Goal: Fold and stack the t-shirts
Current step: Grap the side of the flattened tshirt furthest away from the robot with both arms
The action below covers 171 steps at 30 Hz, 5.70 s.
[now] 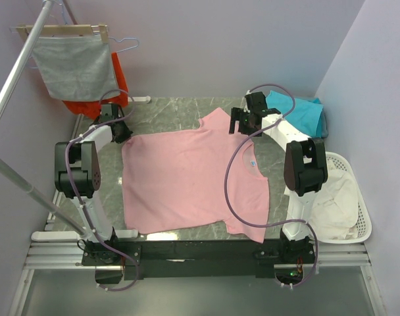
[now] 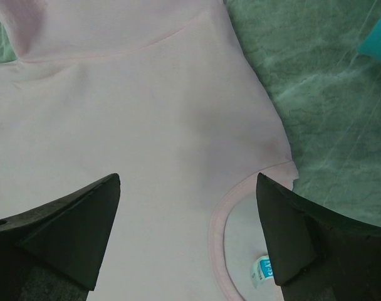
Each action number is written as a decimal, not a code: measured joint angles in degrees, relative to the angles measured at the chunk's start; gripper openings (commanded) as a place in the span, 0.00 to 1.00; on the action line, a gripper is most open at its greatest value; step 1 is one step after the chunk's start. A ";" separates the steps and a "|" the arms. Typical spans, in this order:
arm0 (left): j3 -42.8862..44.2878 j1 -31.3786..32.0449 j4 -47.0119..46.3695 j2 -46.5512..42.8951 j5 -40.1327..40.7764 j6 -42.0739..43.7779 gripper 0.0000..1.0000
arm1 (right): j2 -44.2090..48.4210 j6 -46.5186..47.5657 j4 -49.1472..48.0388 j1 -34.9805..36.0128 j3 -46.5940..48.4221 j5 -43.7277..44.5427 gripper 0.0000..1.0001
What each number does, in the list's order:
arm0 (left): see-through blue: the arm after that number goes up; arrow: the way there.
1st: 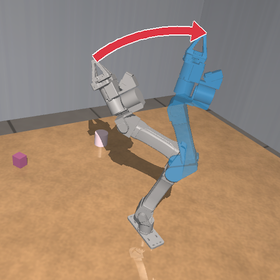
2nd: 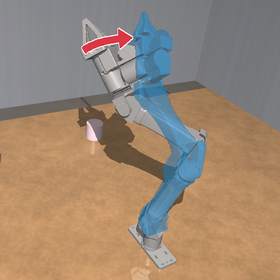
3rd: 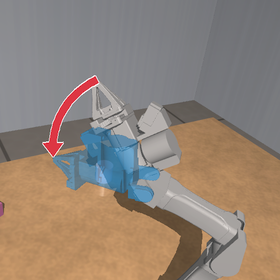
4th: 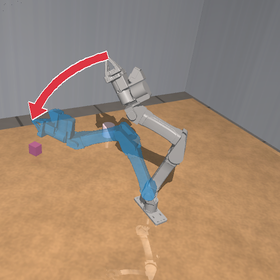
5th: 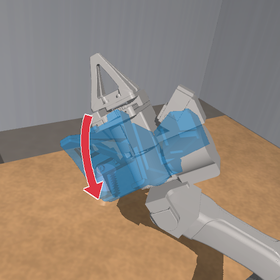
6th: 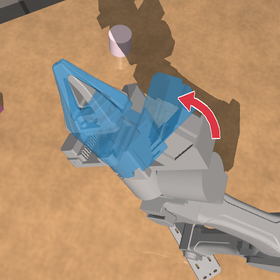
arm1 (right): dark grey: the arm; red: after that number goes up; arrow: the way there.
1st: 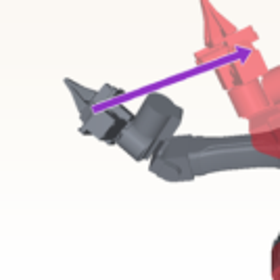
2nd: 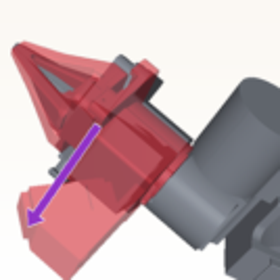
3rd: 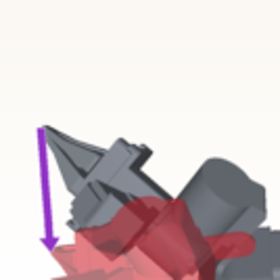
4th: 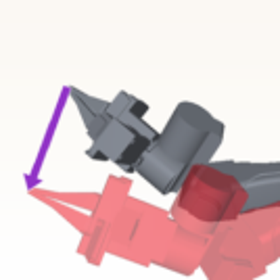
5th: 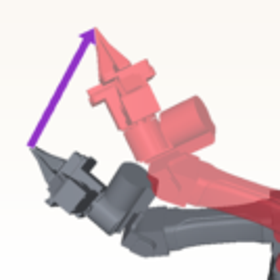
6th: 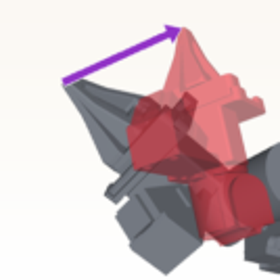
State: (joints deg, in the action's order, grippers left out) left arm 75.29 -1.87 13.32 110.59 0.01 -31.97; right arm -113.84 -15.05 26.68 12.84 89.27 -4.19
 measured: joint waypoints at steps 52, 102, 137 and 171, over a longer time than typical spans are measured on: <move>5.31 -2.38 -1.77 7.52 4.55 1.81 0.63 | -35.26 -0.83 12.33 -6.38 48.54 -18.58 0.99; 11.23 -4.74 -0.87 11.23 -6.64 1.36 0.01 | -30.56 -4.04 5.92 -6.91 39.58 -15.10 0.00; 4.35 -1.29 -1.29 1.55 -15.13 2.12 0.01 | -8.87 0.44 10.60 0.22 2.51 -10.99 0.00; 3.61 -0.87 2.12 4.76 -14.80 2.29 0.01 | -13.16 -0.61 11.74 -1.86 13.46 -7.39 0.44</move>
State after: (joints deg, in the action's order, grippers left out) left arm 78.89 -2.74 15.44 115.35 -14.79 -29.67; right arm -127.00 -15.66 38.41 10.98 102.74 -11.57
